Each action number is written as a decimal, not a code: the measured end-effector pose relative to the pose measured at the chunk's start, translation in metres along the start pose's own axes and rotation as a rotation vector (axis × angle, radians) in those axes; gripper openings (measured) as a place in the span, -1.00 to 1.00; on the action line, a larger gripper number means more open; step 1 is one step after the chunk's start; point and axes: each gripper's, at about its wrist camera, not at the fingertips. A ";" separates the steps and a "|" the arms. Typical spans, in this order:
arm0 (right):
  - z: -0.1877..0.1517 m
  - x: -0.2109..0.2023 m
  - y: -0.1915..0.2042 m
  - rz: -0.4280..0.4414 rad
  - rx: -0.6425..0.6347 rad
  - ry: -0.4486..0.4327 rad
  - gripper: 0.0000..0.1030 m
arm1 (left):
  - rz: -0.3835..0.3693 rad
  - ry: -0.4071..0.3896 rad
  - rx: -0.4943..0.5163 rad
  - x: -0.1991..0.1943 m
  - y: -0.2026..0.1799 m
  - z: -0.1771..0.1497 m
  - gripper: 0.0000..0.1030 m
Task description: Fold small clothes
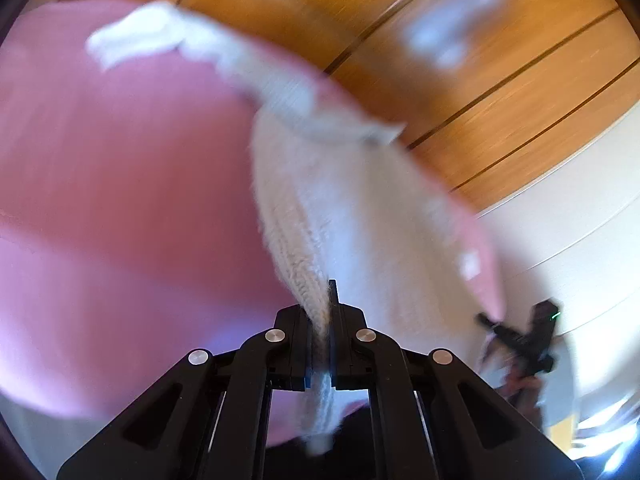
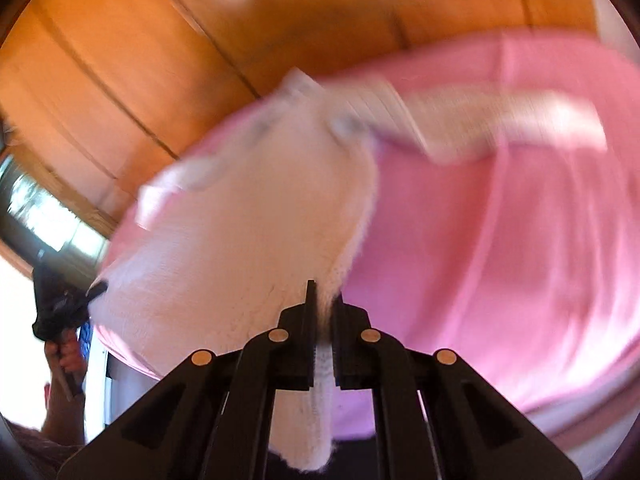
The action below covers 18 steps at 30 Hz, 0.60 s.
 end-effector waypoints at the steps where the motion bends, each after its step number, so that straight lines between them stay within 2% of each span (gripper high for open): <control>1: -0.004 0.003 -0.004 -0.023 0.013 0.011 -0.90 | 0.012 0.045 -0.017 0.015 0.006 -0.013 -0.92; 2: -0.006 0.012 -0.011 -0.058 0.039 0.020 -0.90 | 0.023 0.068 -0.016 0.023 0.009 -0.020 -0.91; 3: -0.005 0.014 -0.012 -0.084 0.039 0.019 -0.88 | 0.083 0.078 -0.003 0.032 0.010 -0.028 -0.90; 4: -0.002 0.014 -0.011 -0.109 0.031 0.016 -0.74 | 0.126 0.084 -0.006 0.037 0.013 -0.031 -0.90; 5: 0.000 0.012 -0.010 -0.139 0.024 0.004 -0.35 | 0.128 0.082 -0.029 0.038 0.017 -0.031 -0.81; 6: 0.007 0.005 -0.006 -0.165 0.015 -0.028 -0.09 | 0.111 0.065 -0.066 0.036 0.024 -0.028 -0.59; 7: 0.010 0.000 -0.003 -0.173 0.001 -0.056 0.05 | 0.113 0.041 -0.091 0.033 0.029 -0.023 -0.52; 9: 0.020 -0.009 0.015 -0.165 -0.048 -0.121 0.09 | 0.167 -0.039 -0.119 0.020 0.040 -0.008 -0.48; 11: 0.027 -0.011 0.031 -0.120 -0.074 -0.164 0.37 | 0.272 -0.116 -0.105 0.007 0.046 0.012 -0.44; 12: 0.031 -0.004 0.043 -0.096 -0.098 -0.175 0.38 | 0.326 -0.141 -0.101 0.004 0.049 0.020 -0.20; 14: 0.036 0.022 0.070 -0.060 -0.154 -0.158 0.55 | 0.440 -0.211 -0.107 -0.004 0.058 0.036 0.10; 15: 0.036 0.034 0.079 -0.052 -0.173 -0.147 0.55 | 0.513 -0.260 -0.110 -0.009 0.063 0.046 0.16; 18: 0.035 0.079 0.114 -0.034 -0.242 -0.088 0.55 | 0.644 -0.316 -0.057 -0.012 0.080 0.074 0.16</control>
Point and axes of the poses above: each gripper's, at about its wrist camera, not at the fingertips, and x roughly the way its jaws point, y to its left, z to its top, and after that the axes turned 7 degrees about z, right-handed
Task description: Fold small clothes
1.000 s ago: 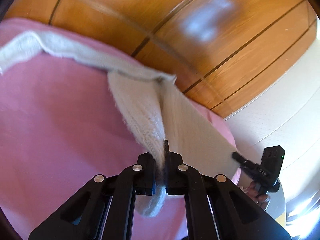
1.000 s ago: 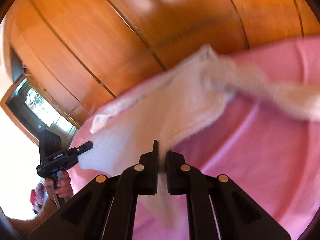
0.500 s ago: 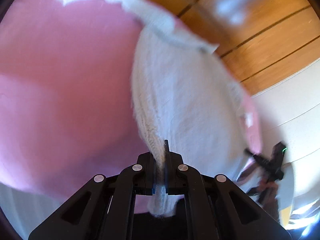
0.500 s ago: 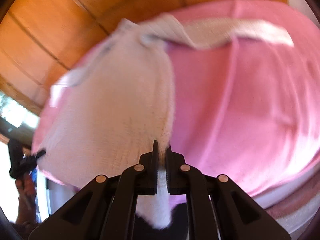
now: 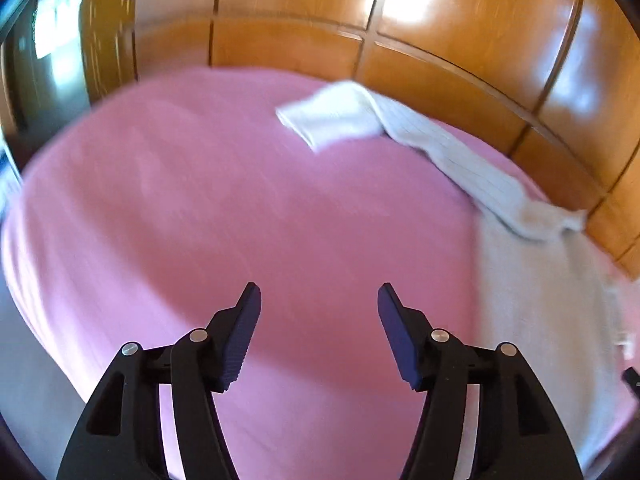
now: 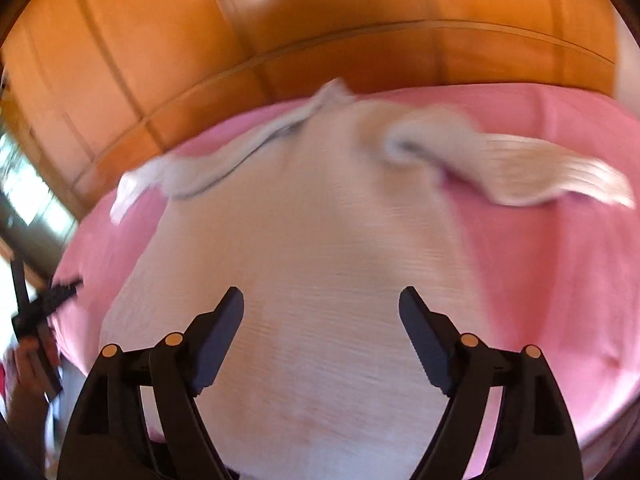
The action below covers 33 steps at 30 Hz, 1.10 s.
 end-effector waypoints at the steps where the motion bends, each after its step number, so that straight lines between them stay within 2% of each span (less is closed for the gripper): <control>1: 0.000 0.013 0.008 0.007 -0.016 0.013 0.55 | 0.055 -0.028 0.041 0.005 -0.001 0.008 0.16; 3: 0.003 0.037 0.024 0.021 -0.042 0.035 0.55 | 0.120 -0.064 0.098 0.014 0.003 0.022 0.16; 4: 0.005 0.046 0.030 0.022 -0.059 0.041 0.55 | 0.128 -0.068 0.107 0.020 0.008 0.029 0.16; 7: 0.004 0.063 0.041 -0.003 -0.115 0.050 0.55 | 0.105 -0.043 0.063 0.043 0.023 0.050 0.16; 11: 0.003 0.077 0.042 0.001 -0.130 0.046 0.55 | 0.044 0.011 -0.054 0.084 0.034 0.077 0.16; 12: 0.008 0.080 0.044 0.002 -0.145 0.040 0.49 | 0.019 0.024 -0.094 0.096 0.036 0.084 0.16; 14: 0.019 0.086 0.048 0.009 -0.168 0.040 0.23 | -0.013 0.044 -0.151 0.113 0.038 0.092 0.16; 17: 0.037 0.104 0.059 0.006 -0.220 0.043 0.13 | -0.055 0.071 -0.226 0.141 0.036 0.111 0.16; 18: 0.044 0.112 0.064 0.013 -0.237 0.048 0.03 | -0.074 0.071 -0.245 0.148 0.035 0.117 0.16; 20: 0.057 0.127 0.072 0.021 -0.261 0.052 -0.02 | -0.098 0.058 -0.263 0.156 0.032 0.126 0.16; 22: 0.069 0.142 0.077 0.026 -0.280 0.054 -0.04 | -0.140 0.063 -0.261 0.167 0.025 0.135 -0.11; 23: 0.076 0.154 0.080 0.020 -0.290 0.060 -0.05 | -0.148 0.071 -0.253 0.171 0.023 0.138 -0.63; 24: 0.080 0.162 0.081 0.020 -0.294 0.070 -0.06 | -0.149 0.090 -0.236 0.177 0.020 0.141 -0.94; 26: 0.089 0.184 0.085 0.016 -0.314 0.106 -0.13 | -0.165 0.084 -0.233 0.176 0.022 0.144 -0.95; 29: 0.096 0.204 0.094 0.028 -0.355 0.133 -0.13 | -0.220 0.035 -0.237 0.153 0.032 0.149 -0.96; 33: 0.110 0.224 0.108 0.028 -0.410 0.123 -0.13 | -0.271 -0.059 -0.223 0.094 0.055 0.156 -0.96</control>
Point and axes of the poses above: each gripper's, at about its wrist camera, not at the fingertips, and x roughly the way its jaws point, y to its left, z to its top, and after that the axes turned 7 degrees about z, right-handed
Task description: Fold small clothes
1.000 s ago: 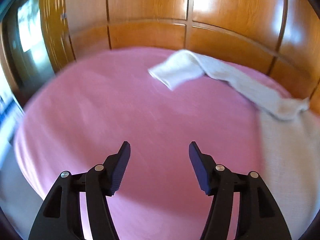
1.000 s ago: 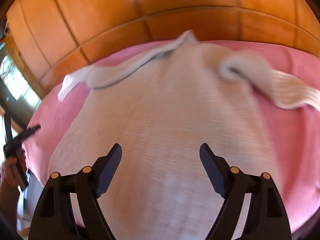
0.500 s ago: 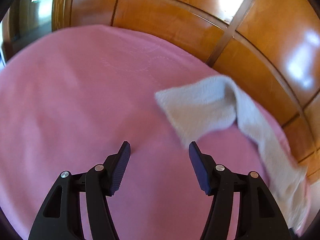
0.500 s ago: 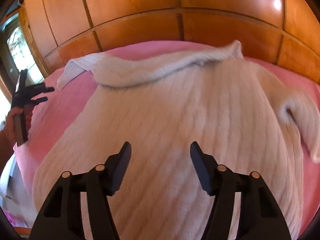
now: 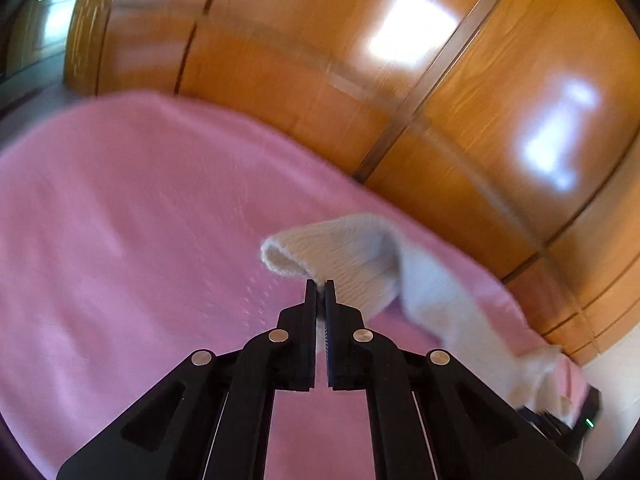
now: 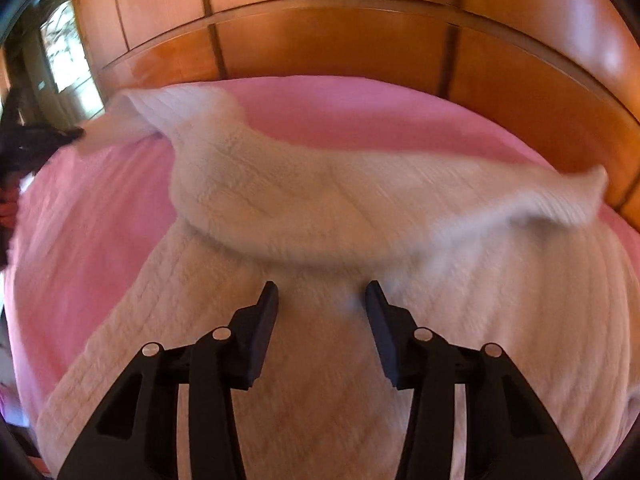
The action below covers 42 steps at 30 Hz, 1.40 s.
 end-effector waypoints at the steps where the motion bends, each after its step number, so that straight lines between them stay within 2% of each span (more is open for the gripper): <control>1: 0.009 0.004 0.000 -0.006 -0.007 -0.011 -0.13 | -0.010 -0.021 0.003 -0.016 0.002 0.004 -0.96; 3: 0.033 0.010 -0.004 -0.037 -0.004 -0.061 -0.16 | -0.010 -0.079 0.007 -0.057 0.008 0.015 -0.96; 5: 0.065 0.016 -0.015 -0.069 0.040 -0.121 -0.15 | -0.003 -0.103 0.010 -0.080 0.014 0.022 -0.96; 6: 0.078 0.018 -0.020 -0.093 0.067 -0.147 -0.12 | 0.037 -0.111 0.013 -0.093 0.018 0.028 -0.97; 8: 0.101 0.022 -0.029 -0.120 0.104 -0.182 -0.09 | 0.081 -0.104 0.010 -0.098 0.024 0.034 -0.97; 11: 0.112 0.018 -0.039 -0.134 0.161 -0.206 0.02 | 0.185 -0.065 0.014 -0.088 0.036 0.038 -0.97; 12: 0.108 0.011 -0.040 -0.126 0.175 -0.212 0.06 | 0.242 -0.048 0.032 -0.078 0.040 0.037 -0.97; 14: 0.095 0.003 -0.039 -0.119 0.165 -0.208 0.17 | 0.291 0.010 0.021 -0.061 0.049 0.035 -0.97; 16: 0.077 -0.002 -0.033 -0.108 0.133 -0.175 0.17 | 0.318 0.084 -0.028 -0.035 0.065 0.031 -0.97; 18: 0.060 -0.004 -0.025 -0.068 0.095 -0.126 0.17 | 0.348 0.112 -0.025 -0.016 0.070 0.029 -0.97; 22: 0.043 0.013 -0.005 -0.052 0.036 -0.045 0.17 | 0.391 0.178 -0.082 0.014 0.082 0.033 -0.97; 23: 0.040 0.018 -0.001 -0.046 0.035 -0.029 0.21 | 0.408 0.185 -0.083 0.020 0.083 0.034 -0.97; 25: 0.036 0.032 0.004 -0.042 0.037 0.020 0.31 | 0.449 0.248 -0.123 0.036 0.095 0.035 -0.96; 26: 0.034 0.034 0.003 -0.052 0.035 0.023 0.37 | 0.484 0.261 -0.138 0.039 0.101 0.035 -0.96; 28: 0.031 0.034 0.006 -0.045 0.036 0.018 0.53 | 0.643 0.250 -0.079 0.039 0.110 0.033 -0.96; 29: 0.028 0.034 0.007 -0.033 0.049 0.022 0.58 | 0.674 0.249 -0.079 0.037 0.115 0.030 -0.96; 30: 0.025 0.035 0.008 -0.030 0.054 0.027 0.67 | 0.665 0.249 -0.117 0.031 0.124 0.026 -0.96; 33: 0.020 0.032 0.015 -0.049 0.044 0.025 0.69 | 0.618 0.201 -0.182 0.008 0.136 0.013 -0.96; 34: 0.019 0.030 0.018 -0.045 0.047 0.024 0.69 | 0.579 0.185 -0.194 0.002 0.137 0.009 -0.96; 35: 0.017 0.026 0.020 -0.036 0.057 0.019 0.69 | 0.526 0.165 -0.215 -0.004 0.137 0.006 -0.84; 36: 0.018 0.023 0.021 -0.028 0.066 0.015 0.69 | 0.474 0.142 -0.237 -0.012 0.139 0.001 -0.42; 37: 0.017 0.019 0.022 -0.018 0.080 0.011 0.69 | 0.442 0.122 -0.245 -0.017 0.137 -0.002 -0.17; 38: 0.013 0.012 0.024 -0.004 0.098 0.004 0.69 | 0.411 0.101 -0.242 -0.023 0.134 -0.005 0.20; 39: 0.011 0.008 0.026 0.003 0.105 0.001 0.69 | 0.373 0.076 -0.232 -0.025 0.128 -0.008 0.36; 42: -0.003 -0.011 0.032 0.026 0.125 -0.004 0.69 | 0.292 0.086 -0.218 -0.014 0.115 -0.012 0.37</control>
Point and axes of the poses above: each gripper's, at about its wrist camera, not at the fingertips, and x roughly the way its jaws point, y to its left, z to its top, and after that the axes turned 7 degrees about z, right-handed
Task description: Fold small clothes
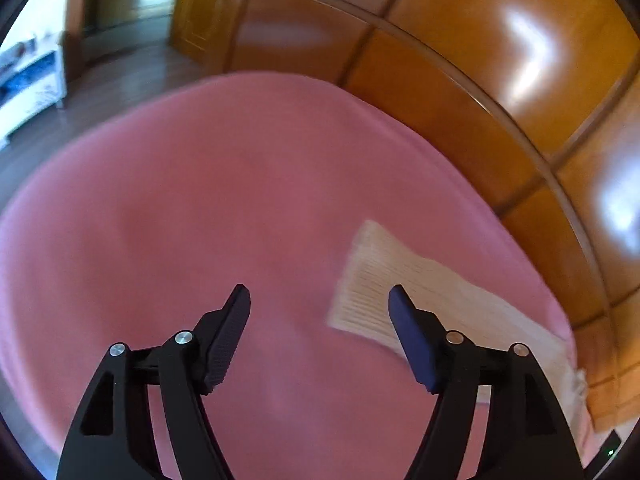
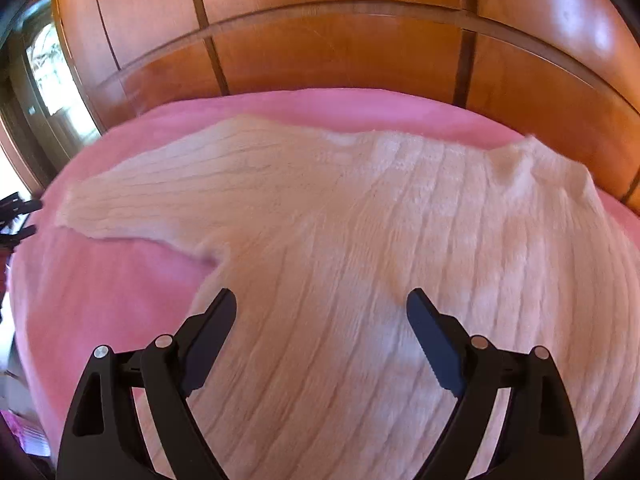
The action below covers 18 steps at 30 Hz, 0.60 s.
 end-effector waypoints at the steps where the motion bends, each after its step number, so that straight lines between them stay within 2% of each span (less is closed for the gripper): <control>1: -0.006 -0.006 0.001 0.007 0.003 0.003 0.69 | 0.009 0.011 0.010 0.005 -0.004 -0.002 0.37; 2: -0.015 -0.014 0.002 0.012 0.003 0.006 0.69 | 0.030 0.029 0.025 0.014 -0.010 -0.005 0.37; 3: -0.018 -0.018 0.002 0.012 0.003 0.008 0.69 | 0.045 0.043 0.035 0.020 -0.013 -0.008 0.12; 4: -0.026 -0.026 0.002 0.013 0.004 0.008 0.69 | 0.069 0.049 0.059 0.026 -0.016 -0.012 -0.24; 5: -0.034 -0.034 0.000 0.006 0.010 0.007 0.69 | 0.097 0.040 0.120 0.029 -0.024 -0.017 -0.92; 8: -0.054 -0.056 -0.005 -0.008 0.036 -0.003 0.69 | 0.098 -0.012 0.132 0.009 -0.024 -0.028 -0.94; 10: -0.070 -0.072 -0.017 -0.020 0.084 -0.011 0.69 | 0.131 -0.041 0.134 -0.002 -0.018 -0.030 -0.94; 14: -0.100 -0.100 -0.049 -0.034 0.213 -0.022 0.69 | 0.179 -0.039 0.130 -0.009 -0.009 -0.039 -0.94; 16: -0.116 -0.121 -0.067 -0.050 0.277 -0.037 0.69 | 0.163 -0.025 0.108 -0.018 -0.017 -0.044 -0.94; 17: -0.123 -0.134 -0.076 -0.067 0.304 -0.054 0.69 | 0.176 -0.043 0.103 -0.027 -0.020 -0.049 -0.81; 18: -0.128 -0.144 -0.084 -0.074 0.327 -0.067 0.69 | 0.166 -0.071 0.111 -0.039 -0.034 -0.055 -0.51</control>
Point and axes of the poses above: each gripper's, at about its wrist camera, not at the fingertips, and x roughly the way its jaws point, y to its left, z to its top, and after that the axes turned 7 degrees about z, right-handed
